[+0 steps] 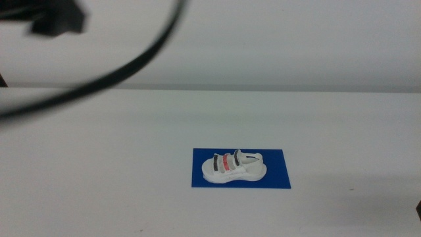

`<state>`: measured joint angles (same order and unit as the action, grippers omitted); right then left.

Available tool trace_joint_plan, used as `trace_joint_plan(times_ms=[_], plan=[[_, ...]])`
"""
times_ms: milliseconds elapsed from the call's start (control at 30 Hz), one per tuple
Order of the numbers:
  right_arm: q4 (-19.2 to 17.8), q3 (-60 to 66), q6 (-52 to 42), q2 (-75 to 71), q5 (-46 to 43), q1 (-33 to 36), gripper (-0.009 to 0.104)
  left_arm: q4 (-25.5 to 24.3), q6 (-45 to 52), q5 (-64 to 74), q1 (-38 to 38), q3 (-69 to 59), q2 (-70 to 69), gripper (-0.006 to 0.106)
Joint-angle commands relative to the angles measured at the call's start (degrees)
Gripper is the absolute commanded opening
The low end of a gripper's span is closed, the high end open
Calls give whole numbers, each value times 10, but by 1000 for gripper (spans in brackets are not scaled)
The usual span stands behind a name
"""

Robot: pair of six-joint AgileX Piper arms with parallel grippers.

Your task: Use one arm to grab the shoe from the table and place it on the mat.

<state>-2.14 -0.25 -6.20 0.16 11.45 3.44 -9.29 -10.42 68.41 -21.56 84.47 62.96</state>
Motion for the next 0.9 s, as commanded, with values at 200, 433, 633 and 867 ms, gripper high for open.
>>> trace_joint_plan(times_ms=[200, 433, 633, 867], plan=[[-1, 24, 0, -22, -4, 0, 93, -69, -120, -182, 16, -264, -257, 94], [-1, 24, 0, -22, -4, 0, 93, -67, -162, -319, 64, -483, -416, 94], [-1, 24, 0, -22, -4, 0, 93, 53, -60, -410, 184, -630, -503, 94], [-1, 24, 0, -22, -4, 0, 93, 93, 50, -574, 250, -753, -575, 94]])
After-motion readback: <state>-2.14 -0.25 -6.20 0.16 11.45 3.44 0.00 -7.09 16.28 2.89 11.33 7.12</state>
